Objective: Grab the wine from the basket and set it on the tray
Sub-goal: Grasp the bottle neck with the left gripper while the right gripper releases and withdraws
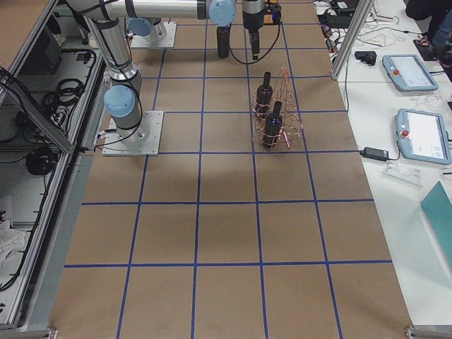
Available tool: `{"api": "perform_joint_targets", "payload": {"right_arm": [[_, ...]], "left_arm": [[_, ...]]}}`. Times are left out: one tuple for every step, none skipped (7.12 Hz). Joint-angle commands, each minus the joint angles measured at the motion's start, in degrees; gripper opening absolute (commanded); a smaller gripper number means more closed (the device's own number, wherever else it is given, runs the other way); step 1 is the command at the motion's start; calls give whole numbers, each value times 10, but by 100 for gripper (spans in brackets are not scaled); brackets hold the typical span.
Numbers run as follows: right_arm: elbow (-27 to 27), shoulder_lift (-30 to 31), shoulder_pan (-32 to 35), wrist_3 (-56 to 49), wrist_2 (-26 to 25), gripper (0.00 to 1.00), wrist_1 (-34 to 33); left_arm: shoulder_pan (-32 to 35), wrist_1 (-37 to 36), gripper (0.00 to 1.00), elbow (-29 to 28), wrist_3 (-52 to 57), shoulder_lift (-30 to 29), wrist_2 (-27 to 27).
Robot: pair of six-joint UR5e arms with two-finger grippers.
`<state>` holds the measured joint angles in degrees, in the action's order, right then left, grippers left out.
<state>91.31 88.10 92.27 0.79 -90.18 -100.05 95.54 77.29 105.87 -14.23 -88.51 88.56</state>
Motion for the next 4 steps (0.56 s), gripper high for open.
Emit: {"api": "perform_joint_targets", "payload": {"right_arm": [[4,6,-3,-3,-2,100,0],[4,7,-2,-3,0,100,1],[4,7,-2,-3,-1,100,2],[3,7,-2,-3,-2,100,5]], "left_arm": [[3,5,100,7,-3,-7,0],[3,5,98,7,-3,-7,1],[6,5,98,14,-5,-6,0],[7,6,98,27,-17,-1,-1]]}}
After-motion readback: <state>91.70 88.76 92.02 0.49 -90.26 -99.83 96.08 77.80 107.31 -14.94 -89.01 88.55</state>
